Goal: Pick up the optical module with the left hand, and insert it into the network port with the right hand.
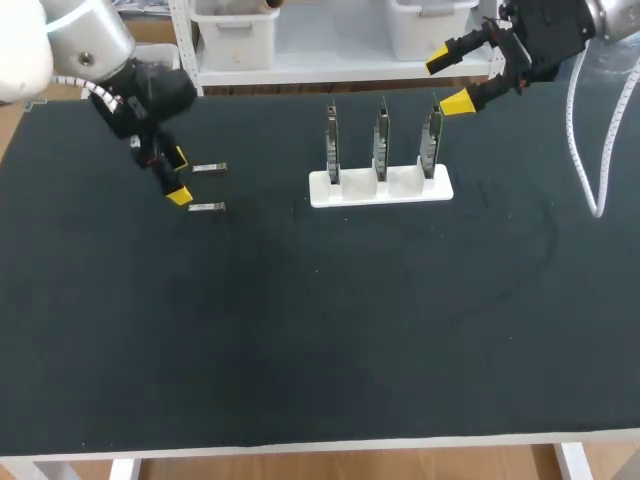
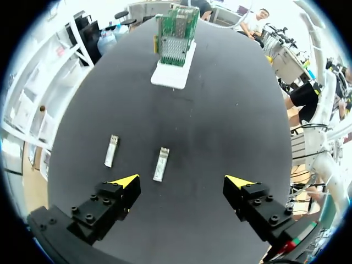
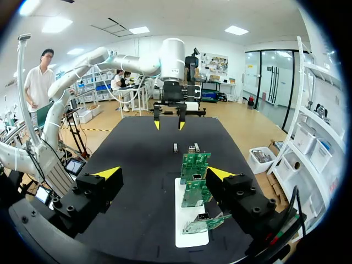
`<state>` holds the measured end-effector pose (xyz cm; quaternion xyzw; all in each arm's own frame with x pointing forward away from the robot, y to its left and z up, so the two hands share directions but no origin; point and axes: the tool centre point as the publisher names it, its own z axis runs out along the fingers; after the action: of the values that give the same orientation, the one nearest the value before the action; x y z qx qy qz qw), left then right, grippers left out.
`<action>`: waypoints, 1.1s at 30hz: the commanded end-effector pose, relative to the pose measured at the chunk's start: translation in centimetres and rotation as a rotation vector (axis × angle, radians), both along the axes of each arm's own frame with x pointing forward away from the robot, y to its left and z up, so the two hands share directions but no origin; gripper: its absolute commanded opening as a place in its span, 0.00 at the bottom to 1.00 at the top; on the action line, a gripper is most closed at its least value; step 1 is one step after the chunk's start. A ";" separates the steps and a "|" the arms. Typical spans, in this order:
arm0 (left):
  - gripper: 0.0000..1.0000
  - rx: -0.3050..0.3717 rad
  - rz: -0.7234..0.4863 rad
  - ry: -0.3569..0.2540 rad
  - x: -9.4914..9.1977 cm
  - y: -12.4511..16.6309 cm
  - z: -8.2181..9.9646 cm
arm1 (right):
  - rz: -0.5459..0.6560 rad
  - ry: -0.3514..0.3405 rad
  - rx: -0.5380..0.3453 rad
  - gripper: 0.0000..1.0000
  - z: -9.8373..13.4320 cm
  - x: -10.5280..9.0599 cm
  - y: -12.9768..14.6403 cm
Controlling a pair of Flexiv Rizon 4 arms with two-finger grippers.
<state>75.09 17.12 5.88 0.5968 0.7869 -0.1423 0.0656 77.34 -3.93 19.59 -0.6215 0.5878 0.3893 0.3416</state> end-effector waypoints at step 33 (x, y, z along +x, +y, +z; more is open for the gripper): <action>1.00 -0.019 -0.074 0.019 1.6 -1.7 -4.1 | -0.002 -0.001 -0.001 1.00 0.0 -0.1 0.0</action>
<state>76.70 15.41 1.88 0.6232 0.7636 -0.1584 0.0593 77.34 -3.92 19.59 -0.6215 0.5878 0.3893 0.3416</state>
